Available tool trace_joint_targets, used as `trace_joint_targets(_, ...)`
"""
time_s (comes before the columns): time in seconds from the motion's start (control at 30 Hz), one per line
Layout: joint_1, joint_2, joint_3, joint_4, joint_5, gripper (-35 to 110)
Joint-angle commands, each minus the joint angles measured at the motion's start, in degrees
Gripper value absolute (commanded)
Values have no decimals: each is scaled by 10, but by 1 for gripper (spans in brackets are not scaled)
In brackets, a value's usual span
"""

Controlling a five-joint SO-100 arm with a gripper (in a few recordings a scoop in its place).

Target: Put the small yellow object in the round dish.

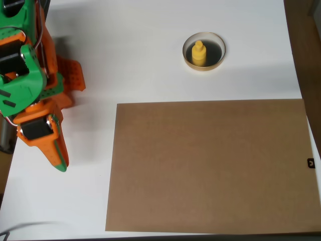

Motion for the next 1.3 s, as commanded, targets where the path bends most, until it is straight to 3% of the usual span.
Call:
trace_joint_targets(0.0,8,4,-10,-5,-7,1)
trace_joint_targets(1.27,8,4,-10,-5,-7,1)
